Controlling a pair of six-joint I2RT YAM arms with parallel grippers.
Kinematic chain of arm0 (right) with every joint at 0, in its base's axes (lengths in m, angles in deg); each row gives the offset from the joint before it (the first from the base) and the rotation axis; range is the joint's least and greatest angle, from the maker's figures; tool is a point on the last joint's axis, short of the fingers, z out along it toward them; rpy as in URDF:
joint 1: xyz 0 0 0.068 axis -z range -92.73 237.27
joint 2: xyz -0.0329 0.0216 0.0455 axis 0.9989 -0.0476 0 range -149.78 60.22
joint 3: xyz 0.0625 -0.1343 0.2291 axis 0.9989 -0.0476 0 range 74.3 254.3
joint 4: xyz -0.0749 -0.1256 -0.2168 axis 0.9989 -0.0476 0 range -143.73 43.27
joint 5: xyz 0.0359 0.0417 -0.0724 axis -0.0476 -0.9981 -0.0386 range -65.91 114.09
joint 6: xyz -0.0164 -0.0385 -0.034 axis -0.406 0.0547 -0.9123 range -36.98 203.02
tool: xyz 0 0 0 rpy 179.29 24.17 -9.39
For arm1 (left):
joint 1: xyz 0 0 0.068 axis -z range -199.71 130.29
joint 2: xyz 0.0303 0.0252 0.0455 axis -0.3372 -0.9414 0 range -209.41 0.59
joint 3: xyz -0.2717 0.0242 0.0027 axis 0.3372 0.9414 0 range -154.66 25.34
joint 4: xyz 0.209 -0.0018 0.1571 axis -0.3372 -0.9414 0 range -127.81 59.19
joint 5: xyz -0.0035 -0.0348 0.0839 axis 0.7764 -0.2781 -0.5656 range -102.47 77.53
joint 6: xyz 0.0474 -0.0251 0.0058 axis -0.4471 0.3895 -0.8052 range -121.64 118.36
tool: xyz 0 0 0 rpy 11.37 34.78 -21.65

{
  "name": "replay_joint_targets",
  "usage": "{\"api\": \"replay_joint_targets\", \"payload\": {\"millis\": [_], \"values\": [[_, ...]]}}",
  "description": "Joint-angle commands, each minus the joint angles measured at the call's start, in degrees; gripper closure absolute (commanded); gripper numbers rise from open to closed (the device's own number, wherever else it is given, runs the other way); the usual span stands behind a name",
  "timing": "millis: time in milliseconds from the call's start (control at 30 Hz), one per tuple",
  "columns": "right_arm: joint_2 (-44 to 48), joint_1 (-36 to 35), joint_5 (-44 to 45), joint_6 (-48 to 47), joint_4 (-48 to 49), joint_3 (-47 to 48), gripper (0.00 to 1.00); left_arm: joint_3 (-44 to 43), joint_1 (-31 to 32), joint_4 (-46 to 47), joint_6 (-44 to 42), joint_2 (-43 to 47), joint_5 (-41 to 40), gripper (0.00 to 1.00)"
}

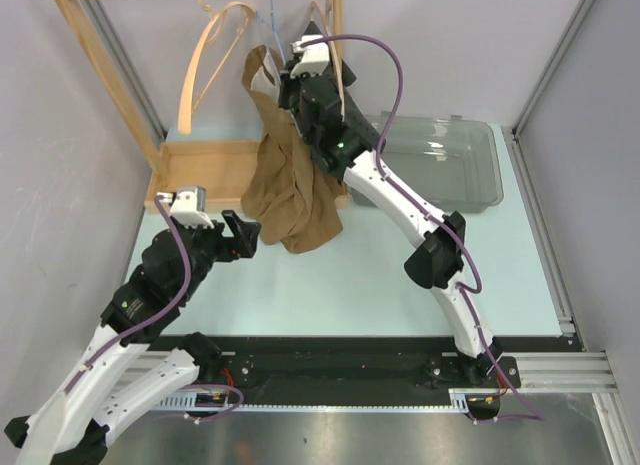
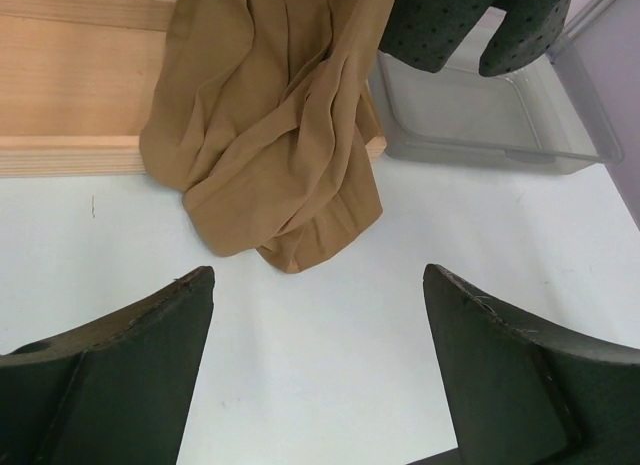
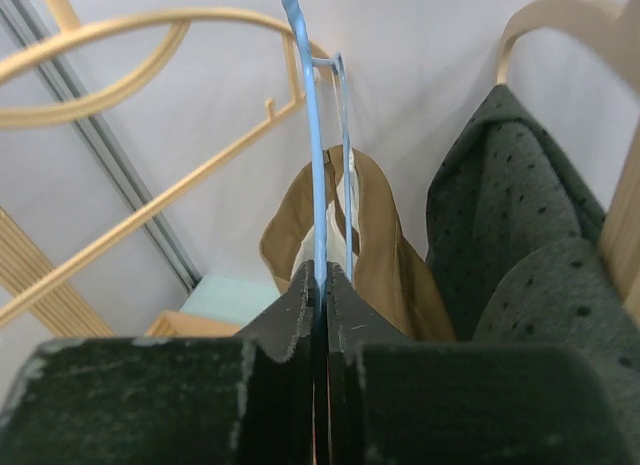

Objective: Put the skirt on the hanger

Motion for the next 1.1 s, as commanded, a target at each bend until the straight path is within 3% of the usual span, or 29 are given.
{"api": "replay_joint_targets", "payload": {"millis": [0,33,133,267,500,633,700,867,1067], "values": [[6.0,-2.1,1.9,-1.1,7.2,-2.0,0.85,-0.4,0.0,1.8,-0.9,1.6,0.0,0.11],[6.4,-2.3,2.4,-1.7,7.0,-2.3,0.56,-0.5,0.0,1.6,-1.0,1.6,-0.3,0.10],[8.8,-2.6,4.7,-2.2,5.7,-2.9,0.19,-1.6,0.0,0.0,-1.3,1.7,-1.6,0.09],[14.4,-4.0,6.2,-4.5,8.7,-7.4,0.01,-3.5,0.0,-3.7,-1.2,2.2,-4.9,0.05],[23.6,-9.8,8.5,-9.7,5.4,-8.7,0.00,-7.8,0.0,-9.5,0.1,4.7,-7.7,0.00],[32.1,-15.3,15.9,-11.2,-5.3,-12.2,0.00,-9.7,0.0,-15.1,1.8,6.2,-10.7,0.01],[36.1,-18.8,19.4,-9.4,-9.0,-18.3,0.00,-10.8,0.1,-17.2,3.0,6.9,-11.8,0.00],[55.3,-26.1,27.3,5.9,-22.6,-41.3,0.00,-10.9,0.0,-20.9,3.7,8.4,-10.9,0.00],[66.6,-31.4,30.9,29.2,-45.9,-55.3,0.00,-10.0,0.0,-24.3,4.5,10.3,-8.8,0.00]]}}
